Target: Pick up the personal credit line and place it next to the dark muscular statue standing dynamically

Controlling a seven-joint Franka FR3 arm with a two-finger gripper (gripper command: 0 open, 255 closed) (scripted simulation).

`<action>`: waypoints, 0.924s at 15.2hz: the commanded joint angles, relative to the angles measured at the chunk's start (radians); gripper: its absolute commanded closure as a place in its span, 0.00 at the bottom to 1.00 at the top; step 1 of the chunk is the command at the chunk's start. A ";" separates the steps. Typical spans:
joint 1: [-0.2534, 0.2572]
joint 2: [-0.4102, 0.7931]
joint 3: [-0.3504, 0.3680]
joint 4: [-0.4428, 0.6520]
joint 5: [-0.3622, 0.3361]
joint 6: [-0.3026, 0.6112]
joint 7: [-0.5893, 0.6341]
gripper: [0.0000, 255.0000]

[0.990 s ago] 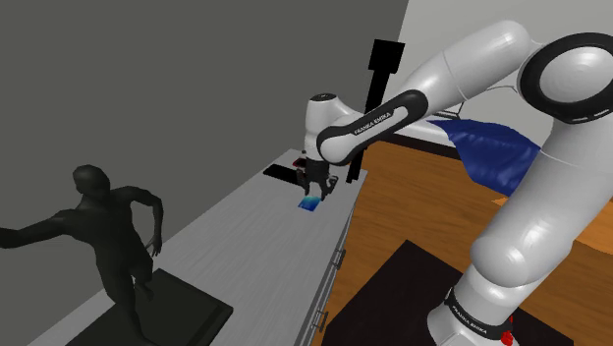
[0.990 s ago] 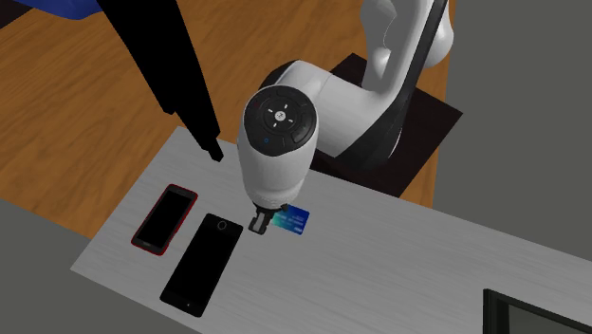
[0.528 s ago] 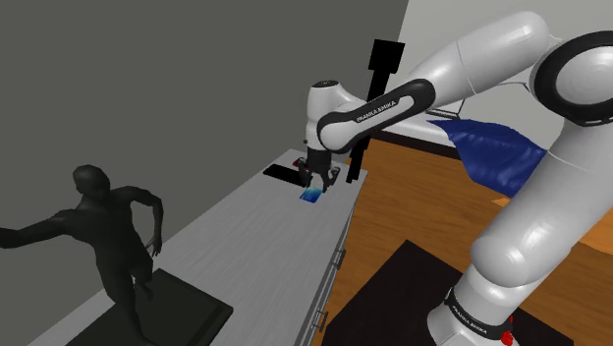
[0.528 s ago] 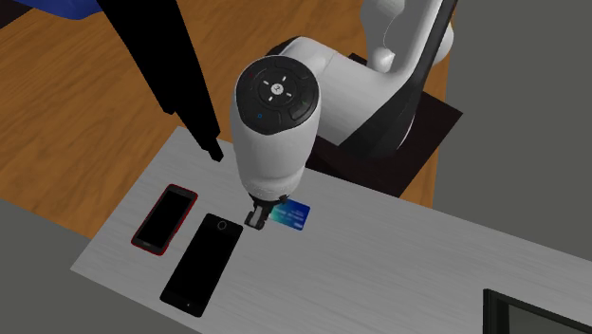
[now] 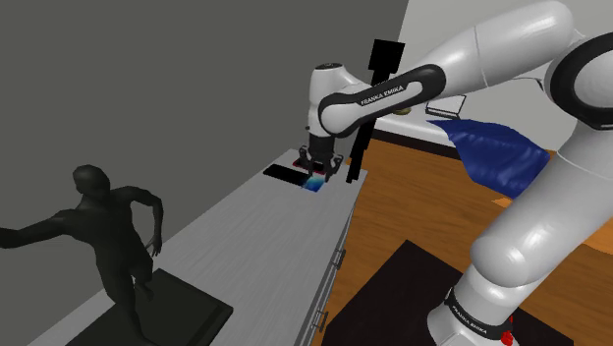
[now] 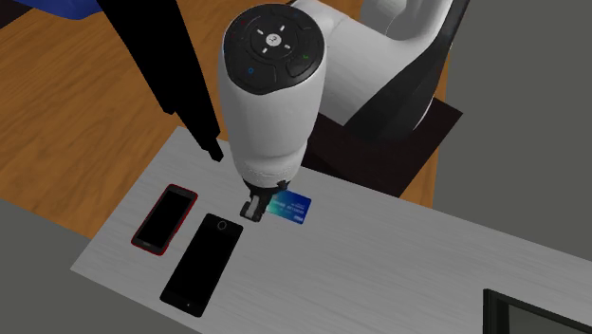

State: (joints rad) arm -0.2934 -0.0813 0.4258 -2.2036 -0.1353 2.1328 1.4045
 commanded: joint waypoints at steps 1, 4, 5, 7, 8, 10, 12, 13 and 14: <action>0.001 -0.010 0.000 0.020 0.007 -0.029 -0.007 1.00; 0.001 -0.026 -0.002 0.045 0.017 -0.068 -0.018 1.00; 0.001 -0.031 -0.003 0.054 0.020 -0.081 -0.021 1.00; 0.002 -0.040 -0.004 0.073 0.026 -0.107 -0.028 1.00; 0.002 -0.044 -0.005 0.082 0.028 -0.120 -0.031 1.00; 0.002 -0.051 -0.006 0.102 0.032 -0.146 -0.037 1.00; 0.002 -0.058 -0.008 0.122 0.036 -0.172 -0.043 1.00; 0.002 -0.061 -0.008 0.133 0.038 -0.185 -0.046 1.00; 0.002 -0.063 -0.009 0.144 0.040 -0.199 -0.048 1.00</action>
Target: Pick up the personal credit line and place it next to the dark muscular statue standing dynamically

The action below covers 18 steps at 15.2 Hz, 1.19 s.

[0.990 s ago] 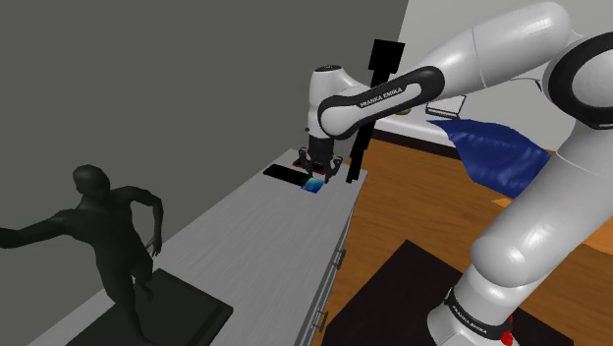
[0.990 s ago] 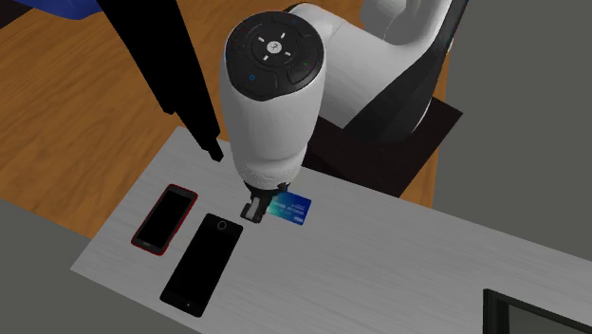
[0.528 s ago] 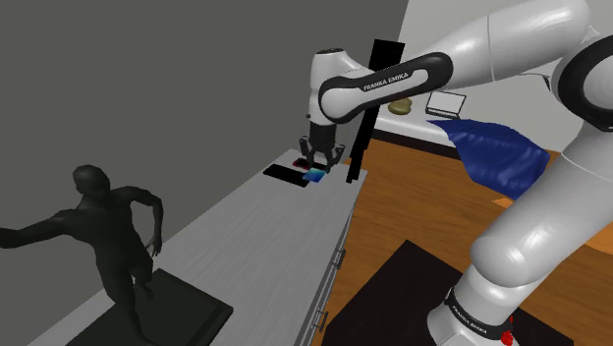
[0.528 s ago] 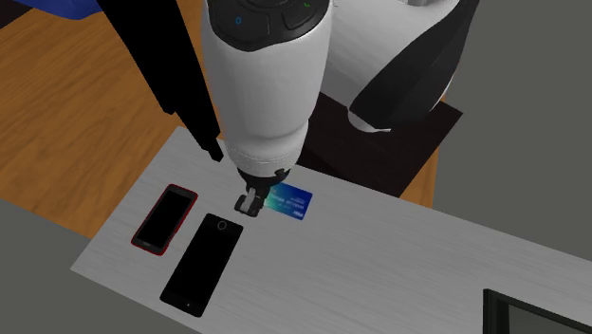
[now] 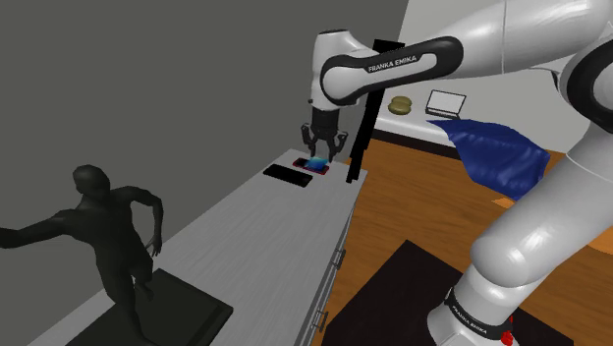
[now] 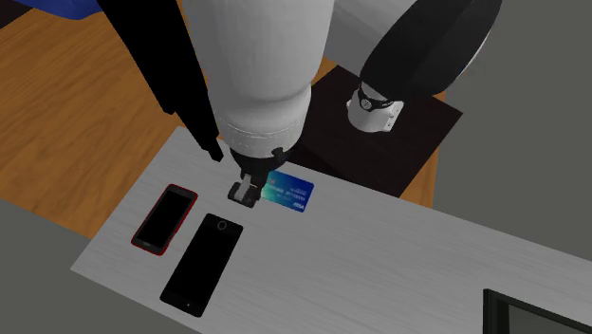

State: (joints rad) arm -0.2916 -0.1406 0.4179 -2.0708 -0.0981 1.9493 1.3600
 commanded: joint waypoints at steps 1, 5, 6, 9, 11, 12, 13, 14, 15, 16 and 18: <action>0.000 -0.006 -0.002 0.022 0.004 -0.028 -0.006 1.00; -0.001 -0.014 -0.004 0.068 0.008 -0.081 -0.015 1.00; -0.001 -0.015 -0.004 0.081 0.009 -0.094 -0.017 1.00; -0.001 -0.018 -0.005 0.118 0.011 -0.133 -0.023 1.00; -0.002 -0.018 -0.006 0.145 0.012 -0.160 -0.026 1.00; -0.002 -0.018 -0.006 0.158 0.012 -0.173 -0.028 1.00; -0.002 -0.018 -0.006 0.172 0.012 -0.187 -0.029 1.00; -0.002 -0.017 -0.006 0.186 0.012 -0.200 -0.030 1.00; -0.003 -0.016 -0.006 0.200 0.012 -0.214 -0.032 1.00; -0.003 -0.015 -0.006 0.215 0.011 -0.227 -0.033 1.00; -0.003 -0.012 -0.006 0.245 0.010 -0.254 -0.035 1.00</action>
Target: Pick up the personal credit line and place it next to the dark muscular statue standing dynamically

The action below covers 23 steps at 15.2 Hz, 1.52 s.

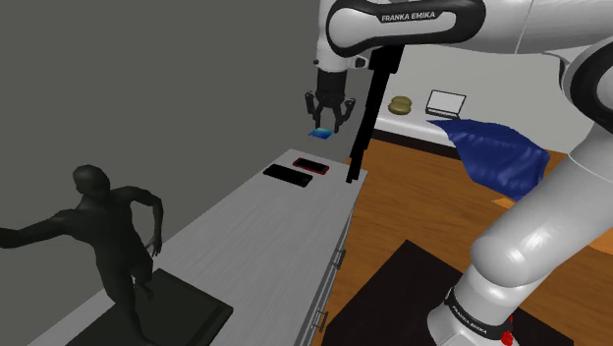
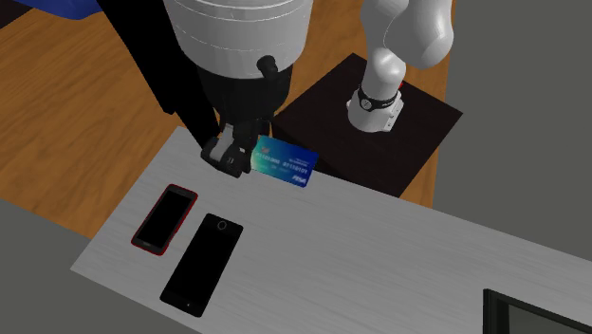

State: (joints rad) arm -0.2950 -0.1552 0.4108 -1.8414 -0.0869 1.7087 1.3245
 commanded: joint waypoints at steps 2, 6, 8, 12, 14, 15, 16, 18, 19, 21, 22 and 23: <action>0.000 0.006 0.001 0.046 -0.002 -0.041 -0.002 1.00; -0.001 0.017 0.003 0.112 -0.006 -0.096 -0.005 1.00; -0.001 0.025 0.004 0.146 -0.008 -0.124 -0.006 1.00; 0.000 0.042 0.007 0.220 -0.015 -0.181 -0.008 1.00; 0.000 0.053 0.009 0.259 -0.020 -0.211 -0.008 1.00; 0.001 0.059 0.011 0.279 -0.022 -0.226 -0.008 1.00; 0.001 0.065 0.012 0.300 -0.025 -0.241 -0.008 1.00; 0.002 0.079 0.015 0.342 -0.031 -0.272 -0.007 1.00; 0.003 0.086 0.017 0.365 -0.034 -0.287 -0.007 1.00; 0.005 0.102 0.020 0.411 -0.041 -0.319 -0.006 1.00; 0.007 0.111 0.022 0.435 -0.045 -0.336 -0.005 1.00; 0.008 0.120 0.025 0.459 -0.049 -0.352 -0.004 1.00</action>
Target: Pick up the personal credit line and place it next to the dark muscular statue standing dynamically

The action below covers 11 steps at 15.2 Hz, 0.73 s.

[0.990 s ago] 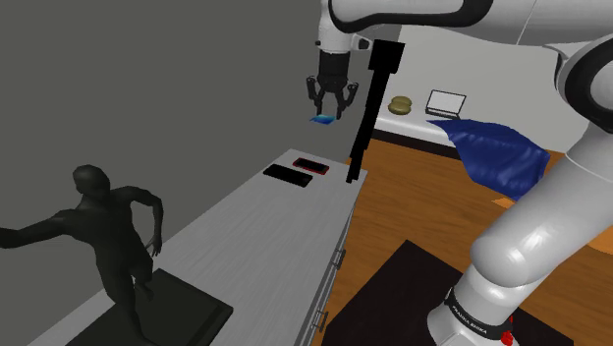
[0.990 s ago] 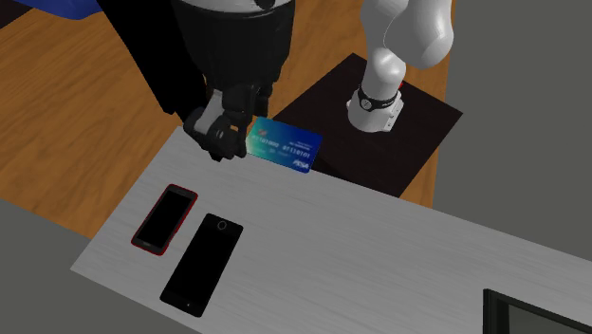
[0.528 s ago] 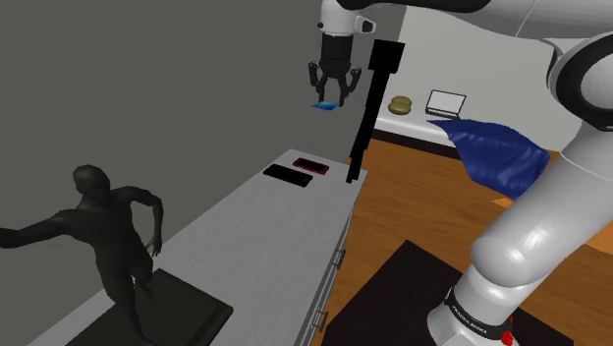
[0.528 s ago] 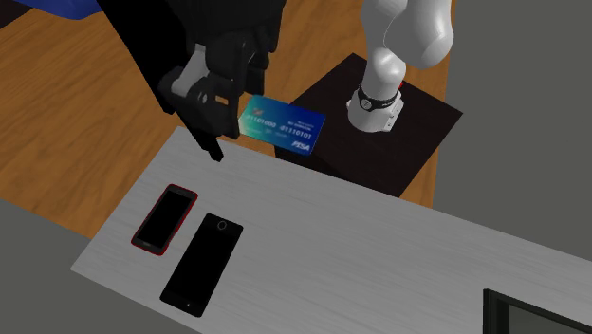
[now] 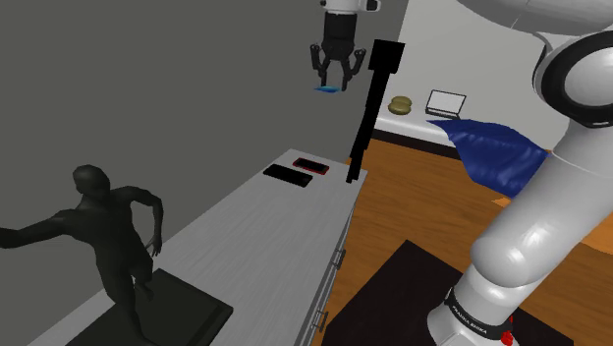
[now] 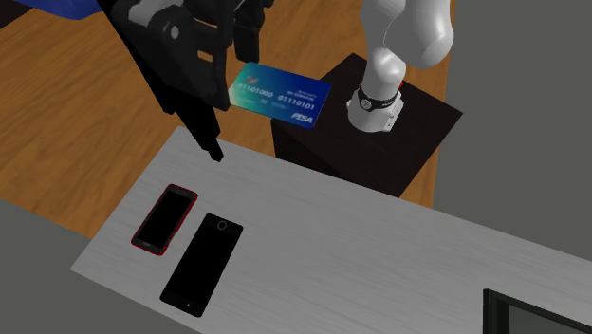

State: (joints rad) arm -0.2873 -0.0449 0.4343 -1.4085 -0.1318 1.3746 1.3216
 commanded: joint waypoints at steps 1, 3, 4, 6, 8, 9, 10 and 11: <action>0.002 0.020 0.003 0.052 -0.009 -0.035 -0.001 1.00; 0.007 0.041 0.009 0.106 -0.020 -0.070 0.001 1.00; 0.009 0.052 0.011 0.134 -0.026 -0.088 0.003 1.00; 0.016 0.078 0.018 0.194 -0.040 -0.126 0.005 1.00; 0.025 0.107 0.025 0.259 -0.056 -0.167 0.009 1.00; 0.029 0.118 0.027 0.284 -0.063 -0.182 0.010 1.00; 0.034 0.092 0.033 0.254 -0.050 -0.178 0.027 1.00; 0.040 0.068 0.039 0.228 -0.038 -0.175 0.043 1.00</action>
State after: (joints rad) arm -0.2522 0.0406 0.4676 -1.1640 -0.1786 1.1999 1.3514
